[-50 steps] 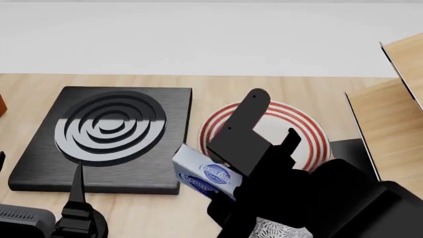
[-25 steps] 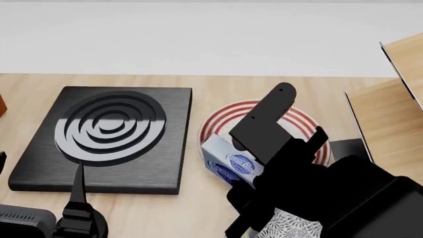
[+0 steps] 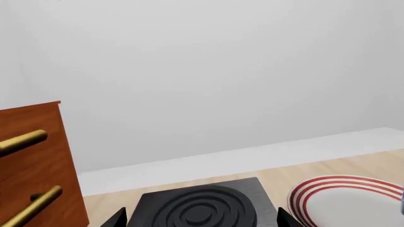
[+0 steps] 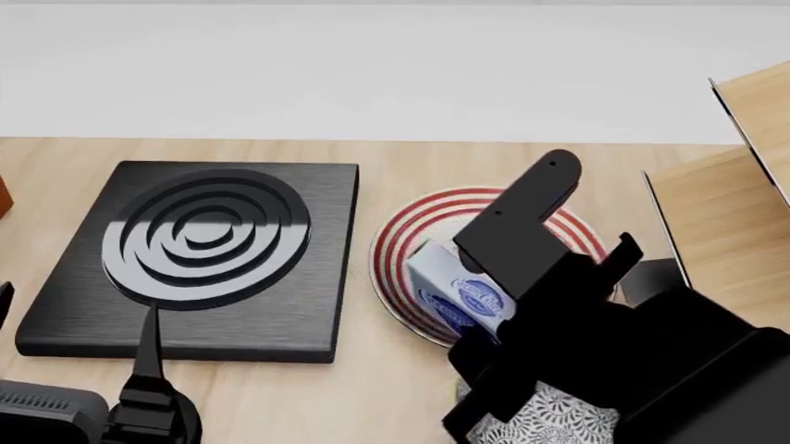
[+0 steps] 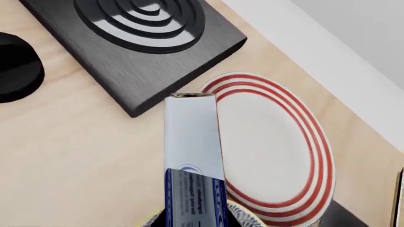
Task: Pick up the cream cheese and put it in the bowl.
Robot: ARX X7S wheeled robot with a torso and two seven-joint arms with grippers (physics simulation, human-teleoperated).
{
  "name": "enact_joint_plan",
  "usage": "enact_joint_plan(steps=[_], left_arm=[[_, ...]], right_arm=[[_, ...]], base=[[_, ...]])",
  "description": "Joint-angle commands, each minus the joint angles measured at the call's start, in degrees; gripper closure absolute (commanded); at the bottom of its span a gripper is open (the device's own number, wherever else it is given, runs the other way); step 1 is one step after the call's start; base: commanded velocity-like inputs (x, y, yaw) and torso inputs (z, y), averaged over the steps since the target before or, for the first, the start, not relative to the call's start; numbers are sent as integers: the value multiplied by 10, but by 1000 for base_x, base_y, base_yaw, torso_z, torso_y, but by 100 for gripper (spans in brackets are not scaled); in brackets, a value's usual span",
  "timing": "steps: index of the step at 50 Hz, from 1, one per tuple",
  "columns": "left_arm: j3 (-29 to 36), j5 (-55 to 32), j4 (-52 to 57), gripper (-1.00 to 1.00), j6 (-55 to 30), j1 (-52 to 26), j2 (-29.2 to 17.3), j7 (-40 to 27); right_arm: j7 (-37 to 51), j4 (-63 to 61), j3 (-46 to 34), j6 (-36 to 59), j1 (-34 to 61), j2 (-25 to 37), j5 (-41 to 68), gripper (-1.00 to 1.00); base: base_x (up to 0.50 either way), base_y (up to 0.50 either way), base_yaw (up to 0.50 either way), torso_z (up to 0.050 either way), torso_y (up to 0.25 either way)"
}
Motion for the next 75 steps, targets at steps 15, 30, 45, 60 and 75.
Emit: enact_joint_plan(steps=[15,30,45,60,75], left_arm=[[0,-3,8,-100,-4,2,-4,-8],[1,-3,-3,-100,5,1,-4,-6],[0,-8,-2,-100,6,2,-6,-7],[0,-12,0,-100,8,2,-9,-6],[-1,-15,-3,-100,10,2,-11,-7]], right_arm=[[19,-3,44,50,1,9,16,100],[38,-18,65,108,-10,20,36,100],[113,-23,80,166,11,55,161,100],[320,25,4,160,100,124,444,100],[372,62,-66,158,158,143,528,100]], base=[[0,0,0,1,0],[0,0,0,0,1],[0,0,0,0,1],[0,0,0,0,0],[0,0,0,1,1]])
